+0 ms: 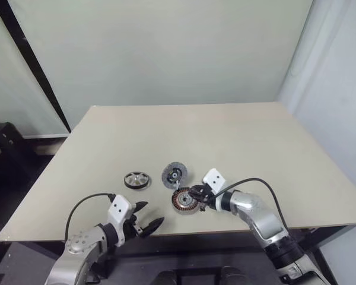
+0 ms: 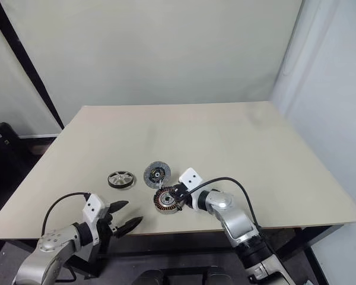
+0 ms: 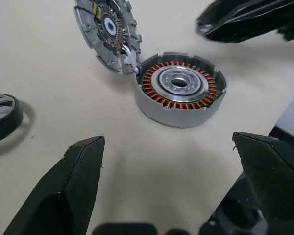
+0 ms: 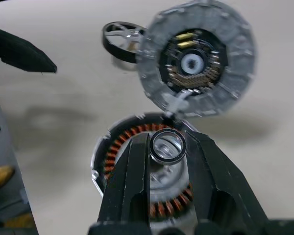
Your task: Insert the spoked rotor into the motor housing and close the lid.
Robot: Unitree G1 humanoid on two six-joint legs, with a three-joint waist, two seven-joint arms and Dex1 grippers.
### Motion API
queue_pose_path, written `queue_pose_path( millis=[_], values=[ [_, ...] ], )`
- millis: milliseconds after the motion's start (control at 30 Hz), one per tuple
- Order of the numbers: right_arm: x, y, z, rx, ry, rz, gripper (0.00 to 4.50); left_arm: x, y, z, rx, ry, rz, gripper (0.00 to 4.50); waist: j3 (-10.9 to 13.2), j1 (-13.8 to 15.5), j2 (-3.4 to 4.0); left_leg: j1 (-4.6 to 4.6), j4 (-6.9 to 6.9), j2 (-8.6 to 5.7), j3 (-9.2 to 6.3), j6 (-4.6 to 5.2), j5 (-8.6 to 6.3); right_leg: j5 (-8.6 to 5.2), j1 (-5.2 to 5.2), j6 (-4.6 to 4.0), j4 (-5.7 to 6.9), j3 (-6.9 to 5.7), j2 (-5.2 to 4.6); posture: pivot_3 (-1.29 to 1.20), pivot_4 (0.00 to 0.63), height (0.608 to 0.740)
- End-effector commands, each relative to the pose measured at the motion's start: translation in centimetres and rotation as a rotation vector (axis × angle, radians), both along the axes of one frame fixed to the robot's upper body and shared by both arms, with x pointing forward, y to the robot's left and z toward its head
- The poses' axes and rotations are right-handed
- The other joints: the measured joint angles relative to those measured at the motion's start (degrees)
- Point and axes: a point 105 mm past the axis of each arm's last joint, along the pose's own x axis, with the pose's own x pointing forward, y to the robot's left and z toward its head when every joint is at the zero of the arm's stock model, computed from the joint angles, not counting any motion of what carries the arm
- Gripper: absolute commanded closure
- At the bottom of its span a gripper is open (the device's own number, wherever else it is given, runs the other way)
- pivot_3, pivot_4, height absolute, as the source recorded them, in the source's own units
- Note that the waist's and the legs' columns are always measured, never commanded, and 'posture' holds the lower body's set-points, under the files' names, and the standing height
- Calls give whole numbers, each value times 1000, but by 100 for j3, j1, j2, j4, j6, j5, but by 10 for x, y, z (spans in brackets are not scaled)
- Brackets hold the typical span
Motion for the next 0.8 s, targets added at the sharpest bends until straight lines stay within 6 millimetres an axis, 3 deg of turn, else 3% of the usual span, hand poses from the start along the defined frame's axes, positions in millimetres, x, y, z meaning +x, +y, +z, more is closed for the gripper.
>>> queue_pose_path(
  millis=[33,800],
  values=[
    [4,11,8,-5,-34,23,3760,3,-4,15,5,-71,-22,0,0,1,0,0,-1,0,-1,0,0,0,0,0,1,0,1,0,0,740],
    [7,17,-14,-27,25,-20,3760,5,-9,15,19,-79,-35,0,-1,-1,0,2,-5,7,3,0,0,3,0,-3,8,5,13,0,0,740]
  ],
)
